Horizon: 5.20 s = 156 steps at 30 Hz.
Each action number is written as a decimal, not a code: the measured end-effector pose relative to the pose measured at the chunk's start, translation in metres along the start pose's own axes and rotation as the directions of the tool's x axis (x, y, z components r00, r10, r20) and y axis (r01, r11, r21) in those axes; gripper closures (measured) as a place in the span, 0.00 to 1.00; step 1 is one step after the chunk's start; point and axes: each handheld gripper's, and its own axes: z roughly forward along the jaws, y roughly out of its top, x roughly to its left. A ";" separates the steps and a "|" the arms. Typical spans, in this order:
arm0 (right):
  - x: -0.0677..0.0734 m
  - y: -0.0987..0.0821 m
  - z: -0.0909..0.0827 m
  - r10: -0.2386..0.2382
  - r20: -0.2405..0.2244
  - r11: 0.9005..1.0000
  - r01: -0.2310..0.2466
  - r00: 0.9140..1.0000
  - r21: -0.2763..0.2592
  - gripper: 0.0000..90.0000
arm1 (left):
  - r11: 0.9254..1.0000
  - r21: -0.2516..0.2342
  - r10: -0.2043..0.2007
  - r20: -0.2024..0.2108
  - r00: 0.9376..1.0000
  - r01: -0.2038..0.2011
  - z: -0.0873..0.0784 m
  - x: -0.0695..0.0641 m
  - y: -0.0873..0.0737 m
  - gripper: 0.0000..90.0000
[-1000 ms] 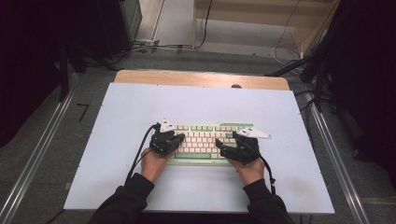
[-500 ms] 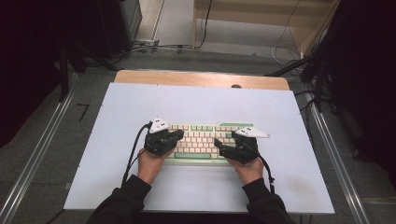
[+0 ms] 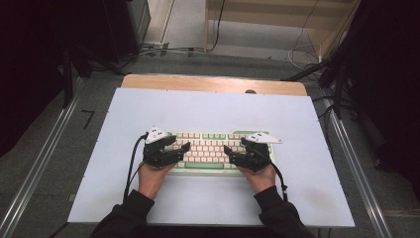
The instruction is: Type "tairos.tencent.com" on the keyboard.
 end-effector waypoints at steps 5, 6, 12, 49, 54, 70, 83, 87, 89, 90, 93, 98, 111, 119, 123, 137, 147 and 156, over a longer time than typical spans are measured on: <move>0.002 0.001 0.004 -0.010 -0.005 1.000 0.010 1.000 0.008 0.40 | 1.000 -0.007 -0.012 -0.015 1.000 0.012 -0.005 0.005 -0.003 0.40; 0.002 0.001 0.005 -0.014 -0.006 1.000 0.014 1.000 0.007 0.46 | 1.000 -0.009 -0.014 -0.015 1.000 0.014 -0.006 0.006 -0.004 0.40; 0.004 0.002 0.010 -0.028 -0.028 0.999 0.029 0.999 0.028 0.73 | 1.000 -0.010 -0.016 -0.023 1.000 0.016 -0.010 0.007 -0.006 0.40; 0.011 0.005 0.037 -0.053 -0.023 0.986 0.056 0.998 0.155 0.98 | 0.999 -0.009 -0.034 -0.048 0.998 0.034 -0.021 0.012 -0.013 0.40; 0.013 0.007 0.038 -0.045 -0.030 0.982 0.050 0.999 0.184 0.97 | 0.999 -0.008 -0.033 -0.047 0.998 0.032 -0.021 0.012 -0.013 0.40; 0.007 0.014 0.015 -0.010 -0.045 1.000 0.010 0.999 0.008 0.23 | 1.000 -0.004 -0.025 -0.037 0.999 0.025 -0.021 0.011 -0.013 0.39; -0.002 0.009 0.006 0.012 -0.003 1.000 -0.012 1.000 -0.003 0.22 | 0.997 0.029 0.068 0.046 0.997 -0.069 -0.010 0.002 -0.011 0.95; -0.006 0.006 0.001 0.024 0.011 1.000 -0.024 1.000 -0.006 0.22 | 0.993 0.065 0.092 0.056 0.994 -0.096 -0.003 -0.001 -0.009 1.00; -0.008 0.005 -0.001 0.029 0.018 1.000 -0.029 0.999 -0.008 0.22 | 0.992 0.083 0.090 0.056 0.994 -0.094 0.001 -0.002 -0.009 1.00; -0.009 0.005 -0.002 0.034 0.019 0.999 -0.034 0.999 -0.008 0.22 | 0.991 0.090 0.091 0.051 0.995 -0.096 0.002 -0.002 -0.009 1.00; -0.010 0.003 -0.004 0.034 0.023 0.999 -0.034 0.999 -0.008 0.22 | 0.989 0.107 0.096 0.042 0.994 -0.100 0.006 -0.002 -0.008 1.00; -0.012 0.001 -0.006 0.041 0.025 0.999 -0.040 0.999 -0.005 0.22 | 0.986 0.132 0.100 0.035 0.994 -0.104 0.011 -0.002 -0.008 1.00; -0.012 0.001 -0.009 0.044 0.028 0.999 -0.043 0.999 -0.007 0.22 | 0.976 0.179 0.123 0.009 0.992 -0.123 0.015 -0.005 -0.007 1.00; -0.012 0.000 -0.008 0.046 0.030 0.999 -0.046 0.999 -0.003 0.22 | 0.975 0.186 0.121 0.016 0.993 -0.122 0.017 -0.005 -0.009 1.00; -0.012 0.000 -0.009 0.044 0.029 0.999 -0.044 0.999 -0.006 0.22 | 0.991 0.104 0.078 0.057 0.995 -0.084 0.010 -0.005 -0.005 0.83; -0.013 -0.003 -0.013 0.039 0.036 0.999 -0.039 0.999 -0.021 0.48 | 1.000 -0.024 0.008 0.001 1.000 -0.008 0.003 0.002 -0.003 0.38; -0.011 -0.012 -0.013 0.014 -0.001 1.000 -0.014 1.000 0.015 0.83 | 1.000 -0.024 0.005 0.006 1.000 -0.005 0.009 0.000 -0.001 0.38; 0.001 -0.019 -0.006 -0.041 -0.054 0.997 0.044 0.998 0.058 0.98 | 1.000 -0.021 0.010 0.008 1.000 -0.010 0.011 -0.002 0.000 0.38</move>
